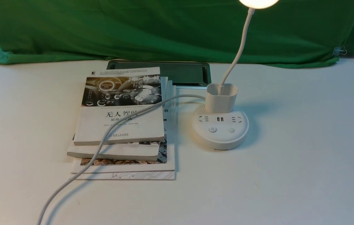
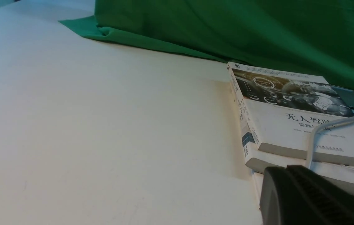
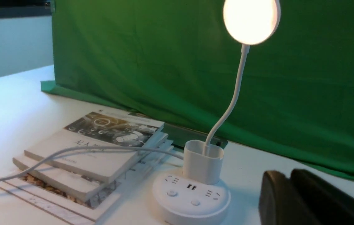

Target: Turn on the desk lamp on the white desktop with your hand.

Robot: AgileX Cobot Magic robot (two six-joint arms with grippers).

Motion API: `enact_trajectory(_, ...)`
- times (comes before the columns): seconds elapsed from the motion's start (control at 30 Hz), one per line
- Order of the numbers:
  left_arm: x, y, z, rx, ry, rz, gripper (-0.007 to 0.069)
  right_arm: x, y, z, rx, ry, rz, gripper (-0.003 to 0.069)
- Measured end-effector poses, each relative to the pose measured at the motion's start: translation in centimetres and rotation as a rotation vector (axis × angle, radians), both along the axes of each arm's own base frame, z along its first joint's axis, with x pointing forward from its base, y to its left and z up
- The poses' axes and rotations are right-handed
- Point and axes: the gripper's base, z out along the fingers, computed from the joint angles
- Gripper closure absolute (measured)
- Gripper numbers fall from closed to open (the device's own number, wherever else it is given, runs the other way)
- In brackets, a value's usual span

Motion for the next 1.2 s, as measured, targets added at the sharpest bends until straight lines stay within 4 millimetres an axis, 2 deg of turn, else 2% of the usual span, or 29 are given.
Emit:
enact_trajectory(0.1,0.0,0.0,0.0,0.000,0.000,0.000,0.0603,-0.4,-0.4,-2.3,0.050,-0.010,-0.024,0.0533)
enact_trajectory(0.17,0.0,0.0,0.0,0.000,0.000,0.000,0.0603,-0.5,-1.0,-4.3,0.117,0.014,-0.095,0.0523)
enact_trajectory(0.27,0.0,0.0,0.0,0.000,0.000,0.000,0.0603,-0.5,-1.9,-5.8,0.156,0.029,-0.229,0.0517)
enact_trajectory(0.43,0.0,0.0,0.0,0.000,0.000,0.000,0.0603,-0.5,-3.2,-6.5,0.099,0.048,-0.460,0.0510)
enact_trajectory(0.53,0.0,0.0,0.0,0.000,0.000,0.000,0.0603,-0.5,-3.6,-7.1,0.103,0.101,-0.531,0.0503)
enact_trajectory(0.73,0.0,0.0,0.0,0.000,0.000,0.000,0.0603,-0.7,-3.6,-8.1,0.113,0.210,-0.548,0.0483)
enact_trajectory(1.2,0.0,0.0,0.0,0.000,0.000,0.000,0.0603,-0.7,-3.6,-8.2,0.114,0.223,-0.548,0.0438)
